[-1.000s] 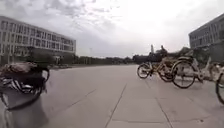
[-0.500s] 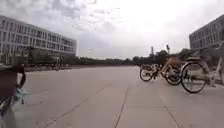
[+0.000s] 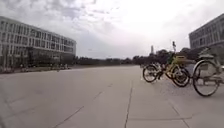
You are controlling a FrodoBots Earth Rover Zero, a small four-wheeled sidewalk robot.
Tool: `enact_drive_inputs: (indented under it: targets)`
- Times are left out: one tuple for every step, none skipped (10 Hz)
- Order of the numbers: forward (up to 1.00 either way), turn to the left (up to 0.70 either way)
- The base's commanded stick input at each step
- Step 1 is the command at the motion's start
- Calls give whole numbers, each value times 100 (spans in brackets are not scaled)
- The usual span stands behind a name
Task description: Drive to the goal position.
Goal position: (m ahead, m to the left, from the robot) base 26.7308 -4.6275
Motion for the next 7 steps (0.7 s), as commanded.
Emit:
enact_drive_inputs:
  targets:
    - [70,2]
    - [70,2]
    - [70,2]
    - [70,2]
    - [70,2]
    - [70,2]
    - [70,2]
